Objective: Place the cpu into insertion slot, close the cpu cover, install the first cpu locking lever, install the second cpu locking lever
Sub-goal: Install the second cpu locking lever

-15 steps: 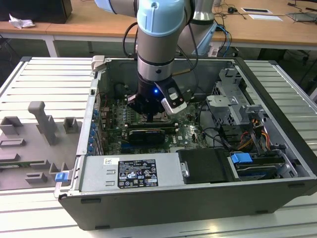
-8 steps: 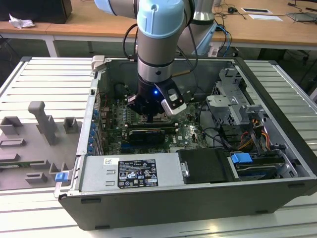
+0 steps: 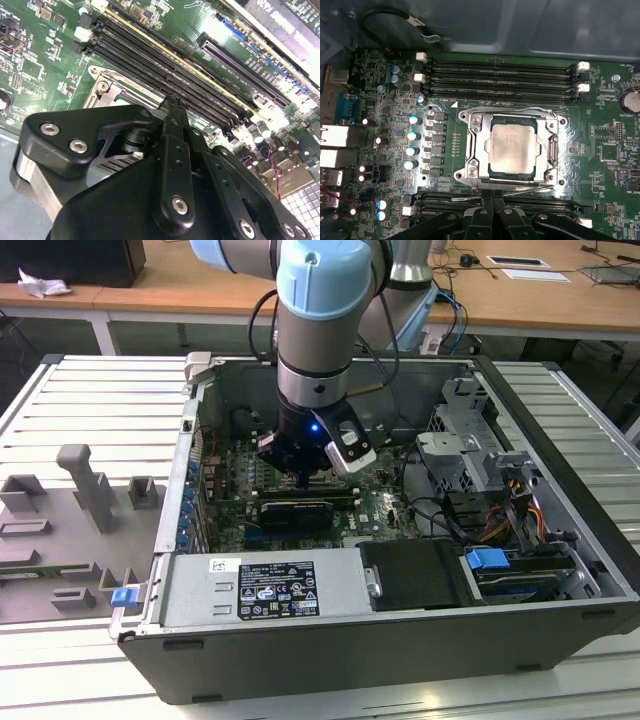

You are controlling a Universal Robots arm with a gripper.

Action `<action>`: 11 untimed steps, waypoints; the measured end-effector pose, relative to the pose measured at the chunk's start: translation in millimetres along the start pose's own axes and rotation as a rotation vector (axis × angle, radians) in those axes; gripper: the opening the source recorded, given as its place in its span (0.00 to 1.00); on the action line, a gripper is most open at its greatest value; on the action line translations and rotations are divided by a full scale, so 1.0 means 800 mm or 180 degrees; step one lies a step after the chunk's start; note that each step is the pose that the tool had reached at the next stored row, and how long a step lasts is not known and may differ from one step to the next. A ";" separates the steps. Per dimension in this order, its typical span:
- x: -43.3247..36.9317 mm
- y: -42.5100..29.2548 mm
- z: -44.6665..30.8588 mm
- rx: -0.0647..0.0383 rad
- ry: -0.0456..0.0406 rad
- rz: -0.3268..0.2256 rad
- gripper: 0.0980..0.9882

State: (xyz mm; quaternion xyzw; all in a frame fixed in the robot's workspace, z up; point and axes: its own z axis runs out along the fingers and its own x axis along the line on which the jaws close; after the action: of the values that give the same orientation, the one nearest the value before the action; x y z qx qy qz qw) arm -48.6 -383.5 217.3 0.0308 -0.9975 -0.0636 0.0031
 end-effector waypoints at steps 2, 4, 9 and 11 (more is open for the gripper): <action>0.000 -0.0001 0.0008 0.0000 0.0000 0.0000 0.01; 0.000 -0.0007 0.0014 -0.0002 -0.0001 0.0000 0.01; 0.002 -0.0076 0.0016 -0.0094 -0.0006 -0.0006 0.01; 0.003 -0.0108 0.0012 -0.0160 -0.0010 -0.0005 0.01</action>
State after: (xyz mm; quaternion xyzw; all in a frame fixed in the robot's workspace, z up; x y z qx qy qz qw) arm -50.6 -392.1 215.2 0.0314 -0.9956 -0.0887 0.0023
